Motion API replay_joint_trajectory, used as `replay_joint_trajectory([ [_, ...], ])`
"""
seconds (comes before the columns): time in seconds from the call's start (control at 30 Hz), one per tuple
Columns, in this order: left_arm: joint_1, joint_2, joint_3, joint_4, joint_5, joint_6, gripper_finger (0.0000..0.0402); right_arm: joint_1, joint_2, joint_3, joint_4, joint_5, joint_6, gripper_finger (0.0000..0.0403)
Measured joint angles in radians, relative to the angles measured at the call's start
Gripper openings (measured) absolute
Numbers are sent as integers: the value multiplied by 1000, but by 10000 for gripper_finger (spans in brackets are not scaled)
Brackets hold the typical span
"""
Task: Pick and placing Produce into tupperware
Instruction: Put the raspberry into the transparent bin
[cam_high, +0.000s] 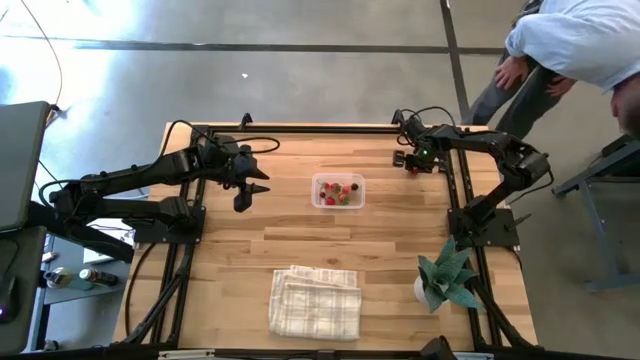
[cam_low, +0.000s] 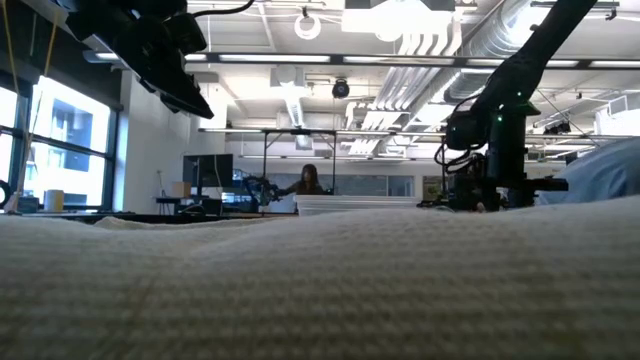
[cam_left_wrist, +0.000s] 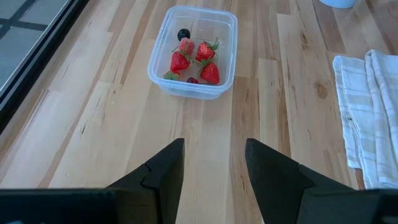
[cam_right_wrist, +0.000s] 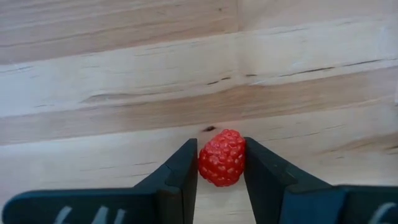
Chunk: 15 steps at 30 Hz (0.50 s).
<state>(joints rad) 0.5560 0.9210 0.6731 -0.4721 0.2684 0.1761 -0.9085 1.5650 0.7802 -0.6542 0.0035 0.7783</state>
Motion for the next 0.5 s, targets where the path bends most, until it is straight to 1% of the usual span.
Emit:
replay_joint_trajectory([
  [0.27,0,0,0,0,0,0,159,29,0,98,-52,-1,-52,92],
  [0.5,0,0,0,0,0,0,159,109,0,264,-165,3,-136,92],
])
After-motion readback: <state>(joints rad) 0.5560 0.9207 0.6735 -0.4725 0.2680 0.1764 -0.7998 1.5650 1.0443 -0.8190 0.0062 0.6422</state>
